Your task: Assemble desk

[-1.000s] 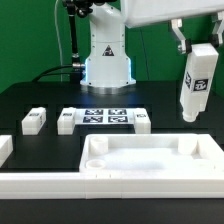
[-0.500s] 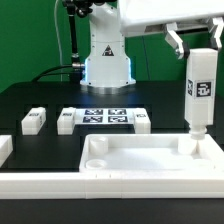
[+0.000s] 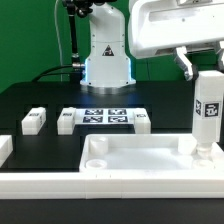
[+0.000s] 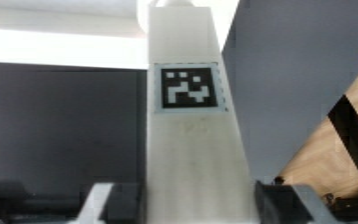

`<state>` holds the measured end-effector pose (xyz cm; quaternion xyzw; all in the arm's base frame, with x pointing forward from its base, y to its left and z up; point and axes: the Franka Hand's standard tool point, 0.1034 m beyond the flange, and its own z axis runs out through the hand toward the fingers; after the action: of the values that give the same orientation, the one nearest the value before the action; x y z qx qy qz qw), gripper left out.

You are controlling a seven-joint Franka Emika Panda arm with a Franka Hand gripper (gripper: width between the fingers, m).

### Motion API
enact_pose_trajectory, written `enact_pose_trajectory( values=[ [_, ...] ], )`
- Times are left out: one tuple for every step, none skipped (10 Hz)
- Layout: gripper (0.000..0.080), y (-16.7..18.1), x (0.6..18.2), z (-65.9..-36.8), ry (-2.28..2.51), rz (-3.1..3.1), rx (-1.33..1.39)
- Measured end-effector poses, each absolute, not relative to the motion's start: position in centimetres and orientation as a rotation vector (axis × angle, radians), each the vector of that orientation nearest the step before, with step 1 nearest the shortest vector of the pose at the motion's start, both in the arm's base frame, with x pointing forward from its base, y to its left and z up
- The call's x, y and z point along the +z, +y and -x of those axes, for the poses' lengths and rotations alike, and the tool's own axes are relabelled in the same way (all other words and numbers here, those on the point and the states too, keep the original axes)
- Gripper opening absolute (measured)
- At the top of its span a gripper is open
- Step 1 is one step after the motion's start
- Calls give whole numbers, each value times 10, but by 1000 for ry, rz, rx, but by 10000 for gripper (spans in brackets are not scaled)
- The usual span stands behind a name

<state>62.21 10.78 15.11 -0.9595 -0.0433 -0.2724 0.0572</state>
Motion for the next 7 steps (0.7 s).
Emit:
enact_pose_trajectory(
  values=[
    [288,104,150,-625,-134,2914,-825],
    [288,98,152,-629,-133,2916,-835],
    [288,97,154,-632,-130,2915,-838],
    [288,97,154,-635,-129,2914,-838],
    [288,98,151,-636,-129,2913,-833],
    [288,102,145,-636,-135,2912,-823],
    [288,104,143,-635,-139,2912,-820]
  ],
)
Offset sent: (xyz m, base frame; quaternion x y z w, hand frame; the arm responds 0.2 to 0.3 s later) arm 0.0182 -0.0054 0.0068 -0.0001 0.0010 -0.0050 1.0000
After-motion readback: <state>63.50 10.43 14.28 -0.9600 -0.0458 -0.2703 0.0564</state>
